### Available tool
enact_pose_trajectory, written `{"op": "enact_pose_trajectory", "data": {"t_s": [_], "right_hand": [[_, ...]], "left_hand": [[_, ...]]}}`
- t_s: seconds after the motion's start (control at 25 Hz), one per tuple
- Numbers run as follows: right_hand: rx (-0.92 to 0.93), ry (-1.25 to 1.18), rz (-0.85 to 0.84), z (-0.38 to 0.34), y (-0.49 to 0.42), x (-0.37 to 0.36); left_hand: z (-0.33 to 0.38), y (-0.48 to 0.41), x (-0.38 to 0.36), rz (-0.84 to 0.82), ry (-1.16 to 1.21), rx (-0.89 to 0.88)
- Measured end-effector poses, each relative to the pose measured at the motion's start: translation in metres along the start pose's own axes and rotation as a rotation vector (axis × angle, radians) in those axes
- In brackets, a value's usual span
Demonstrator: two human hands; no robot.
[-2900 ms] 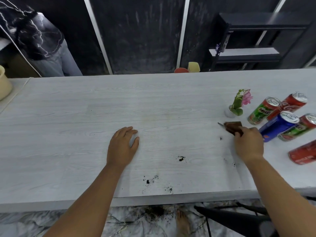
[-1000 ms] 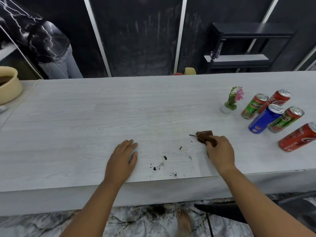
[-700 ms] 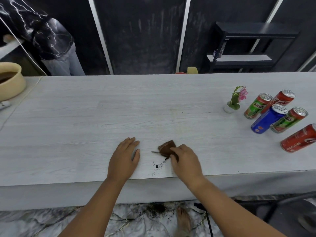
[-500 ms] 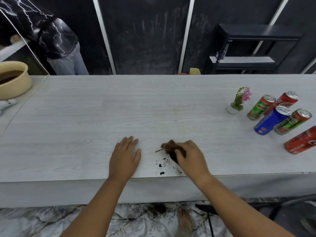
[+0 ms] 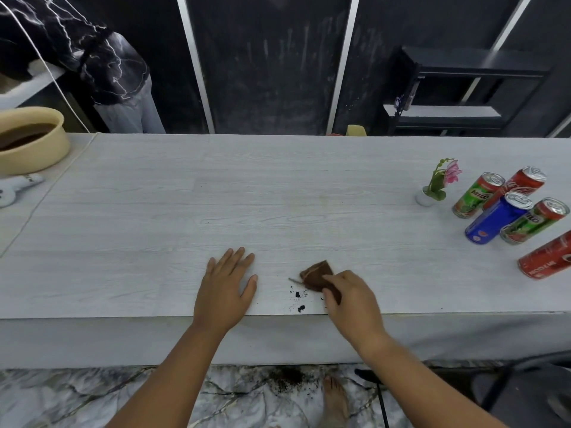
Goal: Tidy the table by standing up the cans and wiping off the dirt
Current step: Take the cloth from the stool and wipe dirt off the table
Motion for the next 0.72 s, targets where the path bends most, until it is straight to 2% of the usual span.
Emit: {"op": "enact_pose_trajectory", "data": {"t_s": [0.12,0.2,0.32,0.4,0.52,0.6,0.72], "right_hand": [[0.049,-0.096,-0.112,-0.022,0.016,-0.018],[-0.003,-0.233,-0.136,-0.021,0.016,-0.015],[-0.105,-0.308,0.07,0.009,0.001,0.028],[-0.21,-0.243,0.166,0.045,-0.003,0.055],[-0.34,-0.06,0.131,0.084,0.005,0.061],[-0.316,0.022,0.108,0.074,0.016,0.048],[-0.178,0.016,0.064,0.026,0.028,0.016]], "left_hand": [[-0.013,-0.002,0.0,-0.008,-0.059,0.142],[-0.017,-0.003,-0.001,-0.023,-0.075,0.143],[-0.023,-0.002,0.0,-0.034,-0.098,0.1],[-0.025,0.0,-0.001,-0.039,-0.093,0.094],[-0.023,-0.001,0.0,-0.031,-0.081,0.089],[-0.023,-0.001,0.001,-0.026,-0.075,0.086],[-0.022,0.001,0.0,-0.025,-0.082,0.092]]}}
Point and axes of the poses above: each hand's wrist, its own y-axis away from the middle knuckle, its own x-axis out of the back of the hand, z = x × y, the point moved 9 cm from there along -y, towards the middle knuckle
